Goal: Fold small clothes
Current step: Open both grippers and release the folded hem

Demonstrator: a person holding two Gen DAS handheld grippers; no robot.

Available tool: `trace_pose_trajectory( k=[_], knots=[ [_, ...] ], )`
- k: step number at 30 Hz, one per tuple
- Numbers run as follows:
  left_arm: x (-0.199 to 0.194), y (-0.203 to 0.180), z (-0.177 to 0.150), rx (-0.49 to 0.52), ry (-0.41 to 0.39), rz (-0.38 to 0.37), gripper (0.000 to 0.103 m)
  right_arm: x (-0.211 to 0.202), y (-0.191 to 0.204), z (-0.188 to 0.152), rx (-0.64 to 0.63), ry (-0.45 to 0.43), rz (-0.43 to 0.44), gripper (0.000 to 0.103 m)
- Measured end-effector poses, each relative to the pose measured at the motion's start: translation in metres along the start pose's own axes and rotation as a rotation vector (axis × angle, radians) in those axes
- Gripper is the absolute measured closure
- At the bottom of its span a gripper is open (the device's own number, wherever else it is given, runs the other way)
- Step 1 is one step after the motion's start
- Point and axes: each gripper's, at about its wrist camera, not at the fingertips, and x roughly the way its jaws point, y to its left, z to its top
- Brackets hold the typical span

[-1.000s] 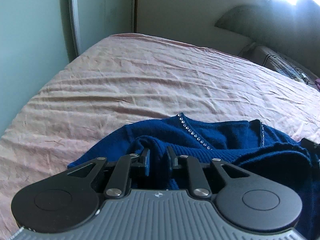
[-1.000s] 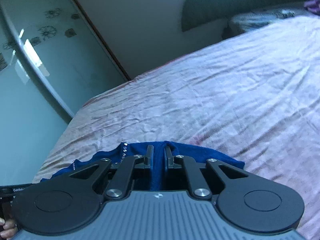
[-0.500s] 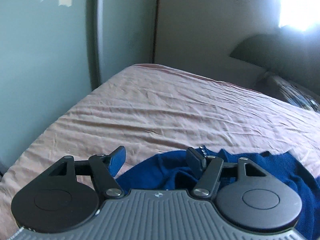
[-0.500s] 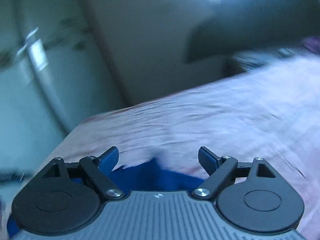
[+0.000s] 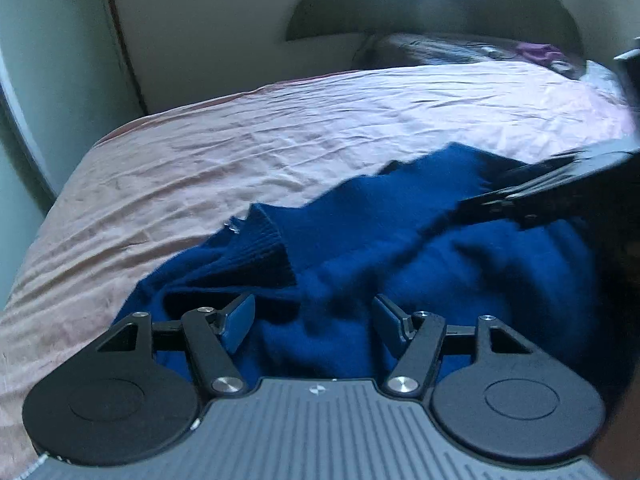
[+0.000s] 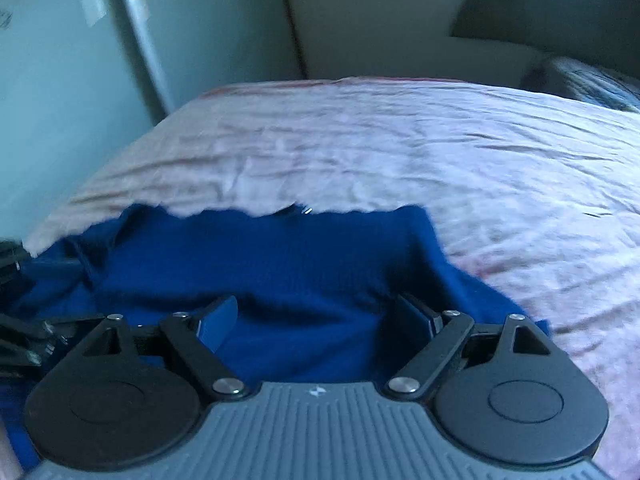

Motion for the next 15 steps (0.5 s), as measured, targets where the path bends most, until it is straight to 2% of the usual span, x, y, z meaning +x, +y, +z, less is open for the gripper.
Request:
trace_pose_trajectory(
  k=[3,7,8,10,12,15],
  knots=[
    [0.017,0.028,0.010,-0.123,0.018,0.097,0.034,0.001,0.003,-0.002,-0.028,-0.009,-0.106,0.016],
    [0.019,0.087,0.014,-0.407,0.054,0.313,0.036,-0.007,-0.005,-0.009,-0.030,-0.024,-0.127,0.016],
    [0.015,0.095,0.010,-0.448,0.056,0.322,0.036,-0.013,-0.003,-0.011,-0.033,-0.042,-0.152,0.016],
    [-0.002,0.104,0.000,-0.480,0.042,0.277,0.035,-0.027,0.005,-0.013,-0.066,-0.085,-0.194,0.016],
    [-0.023,0.099,-0.012,-0.460,0.025,0.247,0.030,-0.043,0.015,-0.022,-0.122,-0.113,-0.178,0.014],
    [-0.051,0.087,-0.033,-0.404,-0.015,0.217,0.025,-0.057,0.028,-0.042,-0.228,-0.094,-0.128,0.014]
  ],
)
